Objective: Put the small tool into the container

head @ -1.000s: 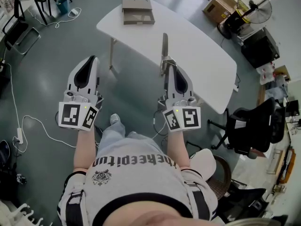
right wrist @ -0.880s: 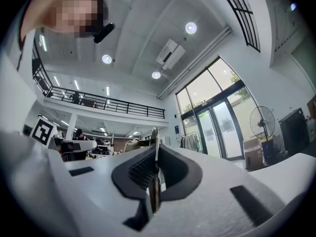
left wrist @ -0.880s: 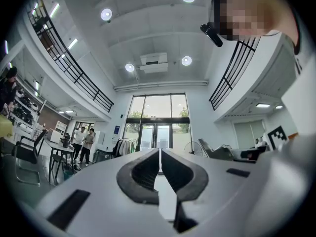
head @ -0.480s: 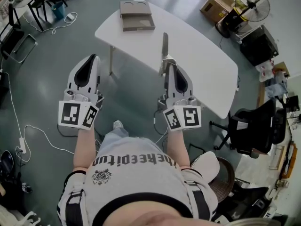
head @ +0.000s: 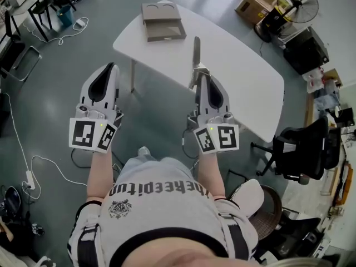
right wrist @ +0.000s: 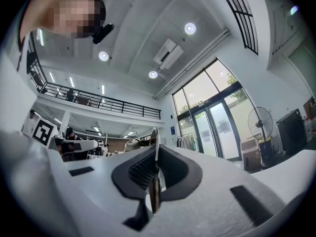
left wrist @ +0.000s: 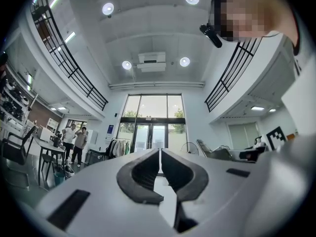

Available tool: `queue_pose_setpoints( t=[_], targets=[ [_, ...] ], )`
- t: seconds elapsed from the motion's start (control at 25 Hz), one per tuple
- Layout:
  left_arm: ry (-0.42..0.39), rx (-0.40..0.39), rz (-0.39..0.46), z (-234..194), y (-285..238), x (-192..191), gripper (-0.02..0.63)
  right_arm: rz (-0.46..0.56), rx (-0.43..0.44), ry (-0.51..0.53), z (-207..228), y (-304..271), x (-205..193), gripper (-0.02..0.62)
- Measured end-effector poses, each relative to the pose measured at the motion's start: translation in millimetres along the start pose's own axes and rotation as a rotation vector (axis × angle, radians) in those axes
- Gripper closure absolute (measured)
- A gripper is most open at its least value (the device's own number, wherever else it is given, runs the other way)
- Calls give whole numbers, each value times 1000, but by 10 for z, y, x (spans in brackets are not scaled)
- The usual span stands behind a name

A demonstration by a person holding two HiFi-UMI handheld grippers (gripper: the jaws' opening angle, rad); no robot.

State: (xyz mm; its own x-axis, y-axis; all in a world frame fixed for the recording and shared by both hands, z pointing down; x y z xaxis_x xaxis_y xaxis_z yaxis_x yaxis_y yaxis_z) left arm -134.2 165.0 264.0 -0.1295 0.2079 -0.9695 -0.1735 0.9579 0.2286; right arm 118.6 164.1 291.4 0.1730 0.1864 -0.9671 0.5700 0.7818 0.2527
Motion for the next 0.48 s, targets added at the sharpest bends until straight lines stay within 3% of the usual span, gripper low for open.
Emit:
queue_pose_setpoints(
  t=[0.48],
  targets=[
    [44, 3, -27, -278, -235, -181, 594, -23, -33, -4, 71, -258, -127, 592]
  ],
)
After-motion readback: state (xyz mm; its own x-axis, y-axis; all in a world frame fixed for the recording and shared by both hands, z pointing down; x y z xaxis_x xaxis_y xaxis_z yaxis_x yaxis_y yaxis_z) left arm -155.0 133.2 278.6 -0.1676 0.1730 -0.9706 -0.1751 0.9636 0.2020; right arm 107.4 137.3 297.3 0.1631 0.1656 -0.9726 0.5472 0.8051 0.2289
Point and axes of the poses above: the fingertips, and each gripper's own axes: y backward along the fingers, z to its right, x out of its top, the point moved 4 cm from there along y, backward along the fingers, and after that the axes turned 12 degrees about x, right-handed, at the moved point
